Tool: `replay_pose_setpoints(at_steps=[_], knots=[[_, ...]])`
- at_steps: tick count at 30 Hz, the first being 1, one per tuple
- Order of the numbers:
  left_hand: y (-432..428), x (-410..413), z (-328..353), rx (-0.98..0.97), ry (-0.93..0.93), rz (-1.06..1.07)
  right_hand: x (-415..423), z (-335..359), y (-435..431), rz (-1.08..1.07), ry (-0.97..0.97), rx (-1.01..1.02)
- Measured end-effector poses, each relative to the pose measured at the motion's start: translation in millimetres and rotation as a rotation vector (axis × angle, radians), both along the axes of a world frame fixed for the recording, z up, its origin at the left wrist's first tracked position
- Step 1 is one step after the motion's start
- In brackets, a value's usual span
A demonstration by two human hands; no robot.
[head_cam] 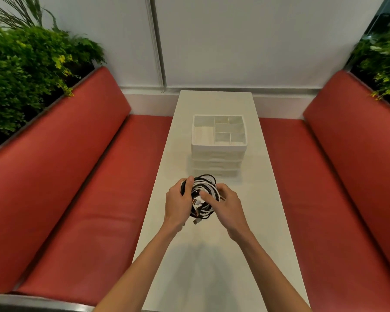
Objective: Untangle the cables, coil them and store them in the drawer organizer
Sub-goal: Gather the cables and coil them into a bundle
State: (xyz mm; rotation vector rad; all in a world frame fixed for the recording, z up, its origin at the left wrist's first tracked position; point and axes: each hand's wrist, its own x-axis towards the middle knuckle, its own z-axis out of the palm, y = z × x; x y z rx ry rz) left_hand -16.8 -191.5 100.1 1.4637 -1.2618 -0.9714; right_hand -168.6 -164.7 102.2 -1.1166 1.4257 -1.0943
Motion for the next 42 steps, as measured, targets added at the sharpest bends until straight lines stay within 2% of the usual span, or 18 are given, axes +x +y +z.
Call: replay_pose_setpoints(at_steps=[3,5,8,10,14,20,25,27,29,31,34,37,39,42], knots=[[3.5,0.1,-11.2,0.044,-0.003,-0.054,-9.5,-1.5,0.0,0.042,0.154,-0.047],[6.8,-1.5,-17.2,0.077,-0.012,-0.088,-13.1,-5.0,0.9,0.142,0.283,-0.067],[10.0,-3.2,-25.0,0.129,-0.025,-0.120,-18.3,-17.6,-0.4,0.303,0.493,0.016],[11.3,-3.1,-34.9,0.158,-0.028,-0.132,-23.8,-23.7,-1.6,0.343,0.545,0.064],[17.4,-9.9,-57.6,0.218,0.072,-0.098,-31.2,-39.5,0.6,0.342,0.313,0.190],[18.6,-21.0,-88.7,0.308,0.192,-0.088,-21.7,-79.4,7.3,0.145,0.017,0.292],[18.9,-28.3,-113.4,0.402,0.235,-0.060,-28.4,-98.8,5.9,0.203,-0.218,0.441],[19.5,-31.3,-120.0,0.416,0.247,-0.059,-35.1,-113.3,8.2,0.185,-0.370,0.485],[20.3,-36.3,-128.8,0.429,0.239,-0.061,-37.0,-128.0,10.0,0.099,-0.533,0.499],[22.3,-42.4,-136.0,0.455,0.232,-0.033,-32.5,-136.2,8.8,-0.048,-0.600,0.506],[21.6,-48.1,-141.3,0.456,0.237,0.045,-22.8,-144.2,4.6,-0.161,-0.481,0.492],[19.1,-48.5,-152.3,0.502,0.276,0.088,-22.0,-153.5,-0.2,-0.136,-0.287,0.447],[18.3,-46.4,-161.4,0.592,0.357,0.088,-23.5,-157.7,-3.2,-0.057,-0.100,0.425],[19.5,-43.3,-167.6,0.756,0.572,0.070,-24.3,-166.3,-3.7,-0.015,0.129,0.415]])
